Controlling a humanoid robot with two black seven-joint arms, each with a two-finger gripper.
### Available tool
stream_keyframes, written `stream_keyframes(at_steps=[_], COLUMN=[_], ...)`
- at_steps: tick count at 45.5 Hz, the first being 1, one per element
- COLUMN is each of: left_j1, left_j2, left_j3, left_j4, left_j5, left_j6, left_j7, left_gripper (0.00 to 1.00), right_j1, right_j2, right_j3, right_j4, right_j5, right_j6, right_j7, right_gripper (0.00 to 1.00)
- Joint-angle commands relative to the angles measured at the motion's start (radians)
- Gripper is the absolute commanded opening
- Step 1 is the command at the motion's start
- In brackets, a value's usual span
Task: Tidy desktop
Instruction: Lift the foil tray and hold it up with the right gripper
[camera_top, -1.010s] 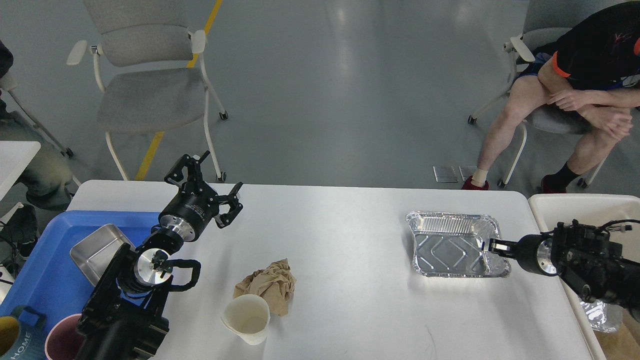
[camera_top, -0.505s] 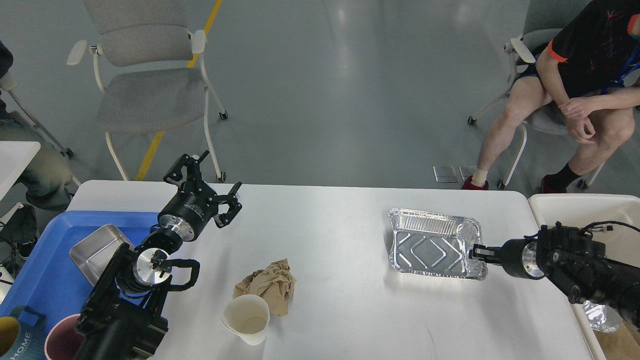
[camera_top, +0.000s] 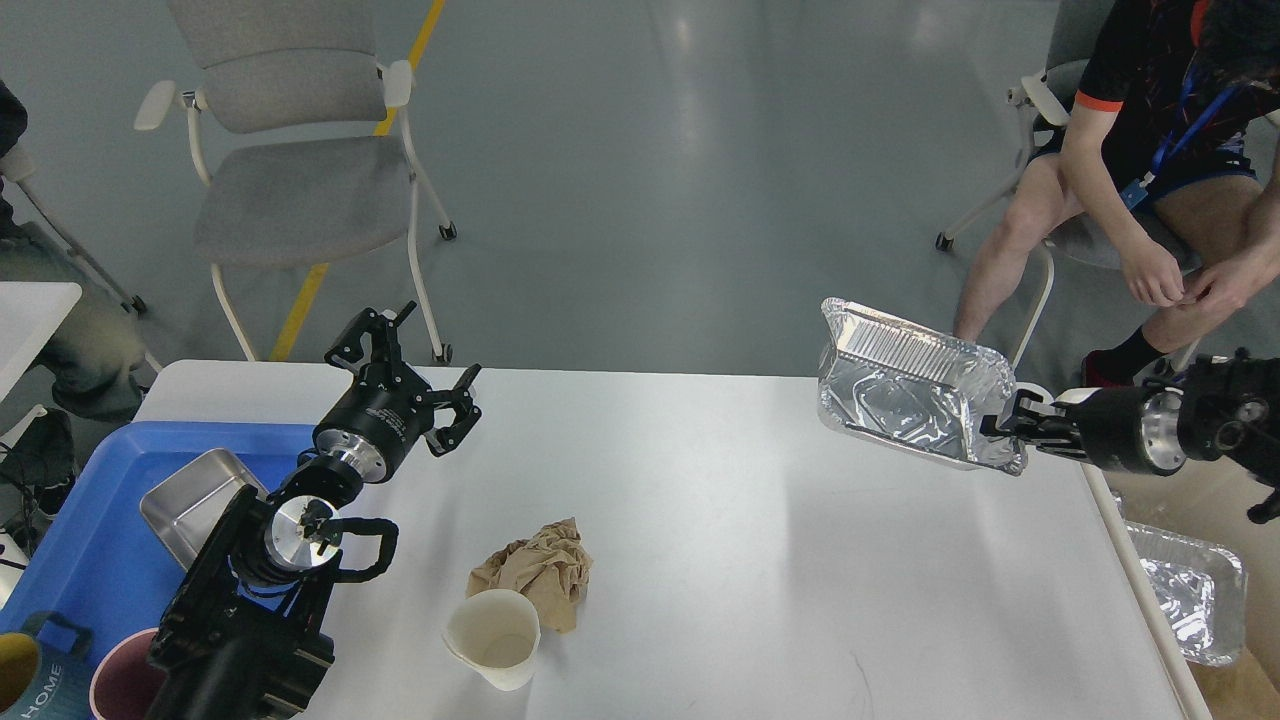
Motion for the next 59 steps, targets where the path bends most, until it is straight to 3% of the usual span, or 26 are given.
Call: stream_keyframes(at_steps=[1,8,13,20,30,40,45,52,59], left_j1=[0.0,0.0,0.0,0.0,0.005,0.006,0.008,0.084,0.202], left_j2=[-0.002,-0.003,-0.005,-0.005,0.0,0.001,0.011,0.072,0.32], left_j3=[0.002,0.002,0.002,0.002,0.002,0.005,0.095,0.271,0.455], left_j4=[0.002,0.002,0.0,0.0,0.0,0.0,-0.004,-0.176,-0.359], left_j5=[0.006,0.009,0.011,0.011,0.011,0.015,0.073,0.248,0.282], left_j6=[0.001,0.001,0.001,0.003,0.001,0.001,0.03,0.172,0.193], left_j7=[0.0,0.0,0.0,0.0,0.0,0.0,0.0,0.021,0.026], left_gripper=[0.96,0.97,0.96,0.97,0.96,0.96,0.96,0.96,0.96], right_j1=[0.068,0.122,0.142,0.139,0.144,0.147,0.144,0.141,0.141], right_j2=[-0.16,-0.304,-0.325,-0.216,-0.018,0.01,0.011,0.025,0.025], right_j3=[0.001,0.002,0.002,0.001,-0.001,0.002,0.004,0.004,0.004], right_j4=[0.168,0.417,0.505,0.457,0.218,0.203,0.204,0.204,0.204], right_j5=[0.007,0.004,-0.003,-0.079,-0.1,-0.099,-0.097,-0.094,-0.094], right_j6=[0.026,0.026,0.02,0.017,0.017,0.017,0.017,0.015,0.015], right_j7=[-0.022,-0.066,-0.083,-0.108,-0.149,-0.151,-0.151,-0.151,-0.149], right_gripper=[0.0,0.0,0.0,0.0,0.0,0.0,0.0,0.0,0.0])
